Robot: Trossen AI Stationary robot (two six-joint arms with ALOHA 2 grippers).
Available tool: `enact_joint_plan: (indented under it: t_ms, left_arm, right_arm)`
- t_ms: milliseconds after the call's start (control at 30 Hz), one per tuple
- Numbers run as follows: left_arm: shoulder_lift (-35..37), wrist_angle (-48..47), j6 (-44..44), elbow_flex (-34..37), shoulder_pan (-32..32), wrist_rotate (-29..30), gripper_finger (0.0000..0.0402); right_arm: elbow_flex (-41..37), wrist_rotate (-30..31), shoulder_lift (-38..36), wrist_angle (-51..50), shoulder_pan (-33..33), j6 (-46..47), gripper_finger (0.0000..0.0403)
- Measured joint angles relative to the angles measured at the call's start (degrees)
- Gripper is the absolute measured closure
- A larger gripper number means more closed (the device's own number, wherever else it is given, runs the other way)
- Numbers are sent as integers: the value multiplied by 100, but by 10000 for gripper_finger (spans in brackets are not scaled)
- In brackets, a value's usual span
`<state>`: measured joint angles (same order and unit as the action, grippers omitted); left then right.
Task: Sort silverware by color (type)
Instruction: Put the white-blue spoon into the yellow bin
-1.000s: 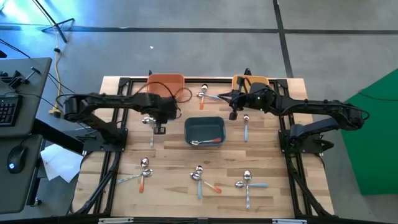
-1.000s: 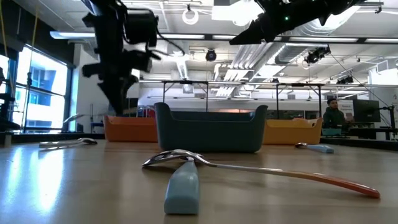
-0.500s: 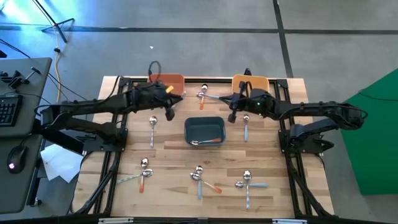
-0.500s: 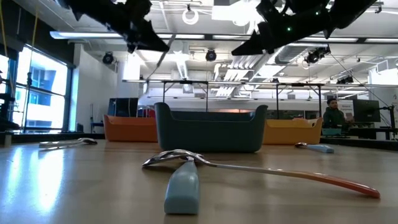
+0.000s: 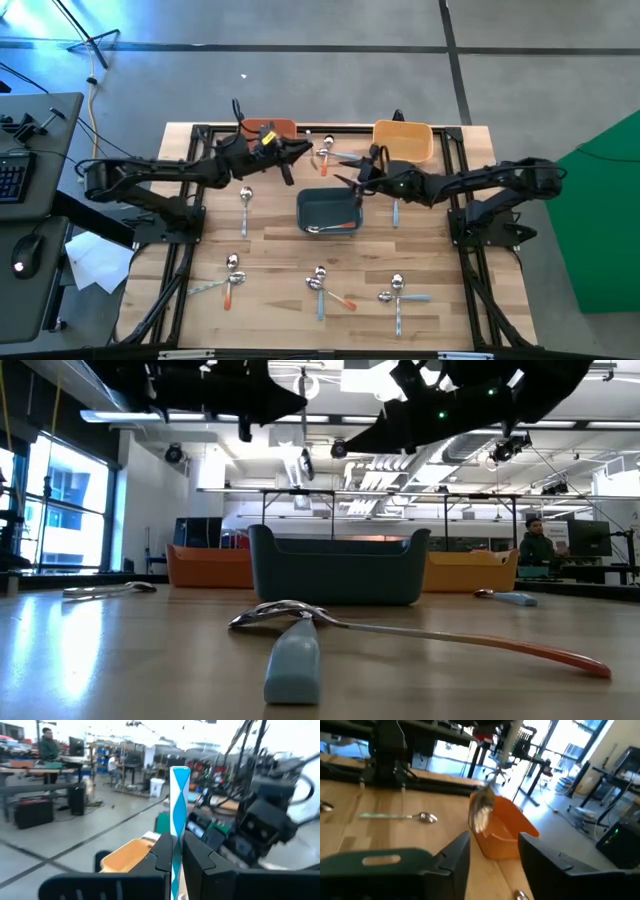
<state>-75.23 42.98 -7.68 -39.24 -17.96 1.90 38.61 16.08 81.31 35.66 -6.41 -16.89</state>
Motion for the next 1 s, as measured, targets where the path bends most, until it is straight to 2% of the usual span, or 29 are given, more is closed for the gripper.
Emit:
enact_joint_plan:
  t_ms: [133,333,567,667,733,800,1000]
  left_arm:
    - [-334,699,-192,0,-2,-21,396]
    - [-646,1223,-478,-2,-2,-21,395]
    - [-911,1803,-669,-4,204,41,395]
    - [-988,1837,-683,-4,226,100,395]
    - [-989,1832,-704,-4,221,126,395]
    - [-987,1852,-702,-4,223,143,395]
    - [-983,1850,-692,-7,179,160,395]
  right_arm:
    - [2,51,217,376,93,-15,217]
    - [48,99,366,607,190,33,214]
    - [479,966,843,569,286,138,215]
    - [708,1646,1100,422,310,114,218]
    - [817,2010,1226,310,316,97,231]
    - [856,2095,1288,267,313,97,257]
    - [857,2164,1289,216,410,-34,381]
